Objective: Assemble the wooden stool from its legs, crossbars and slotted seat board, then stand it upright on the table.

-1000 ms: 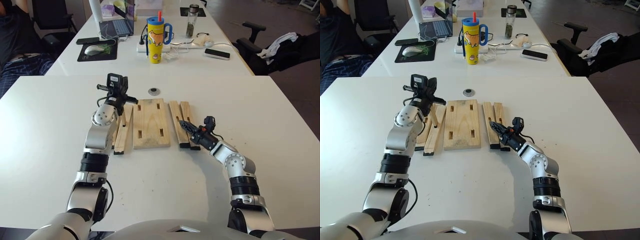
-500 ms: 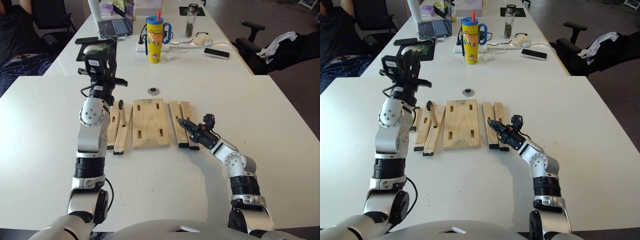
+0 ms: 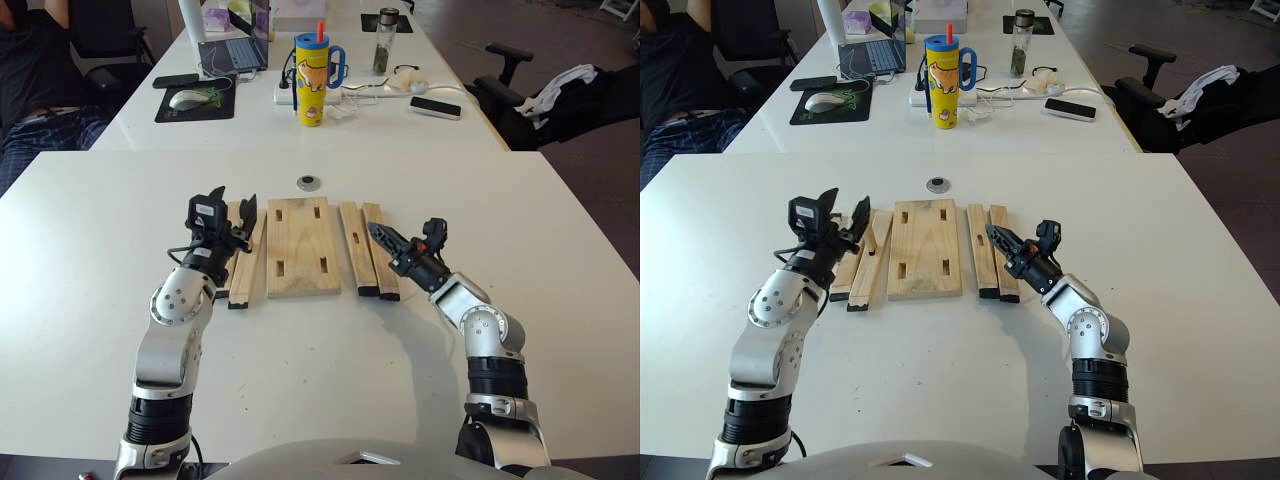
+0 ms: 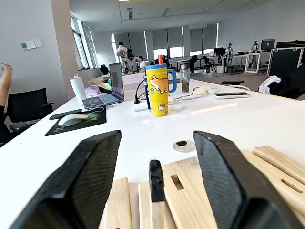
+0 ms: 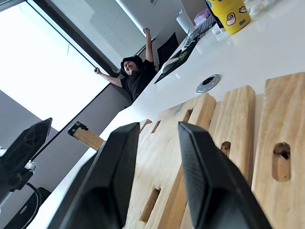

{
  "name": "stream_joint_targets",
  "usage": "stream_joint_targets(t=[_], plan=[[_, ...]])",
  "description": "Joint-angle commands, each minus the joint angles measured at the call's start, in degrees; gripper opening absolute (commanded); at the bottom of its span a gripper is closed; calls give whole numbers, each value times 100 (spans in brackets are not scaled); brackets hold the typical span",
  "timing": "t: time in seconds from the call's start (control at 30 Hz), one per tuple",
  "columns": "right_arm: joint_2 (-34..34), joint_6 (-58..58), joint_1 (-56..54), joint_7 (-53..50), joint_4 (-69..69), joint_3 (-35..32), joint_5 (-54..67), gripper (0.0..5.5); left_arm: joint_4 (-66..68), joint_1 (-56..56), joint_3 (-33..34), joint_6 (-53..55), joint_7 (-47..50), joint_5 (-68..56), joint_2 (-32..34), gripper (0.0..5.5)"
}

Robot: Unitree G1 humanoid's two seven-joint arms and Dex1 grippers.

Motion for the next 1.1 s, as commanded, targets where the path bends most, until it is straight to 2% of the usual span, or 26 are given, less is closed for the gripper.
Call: stream_joint_targets(t=[0.03,0.53,1.1], plan=[[-25,134,-124,-76,-21,-20,96,149,263,73,-106,171,133,269,19,275],[-118,319,-299,62,240,135,15,149,1099,-393,-145,252,538,537,-390,275],[-120,313,-286,134,316,238,-9,149,1329,-632,-88,322,578,686,-350,44]])
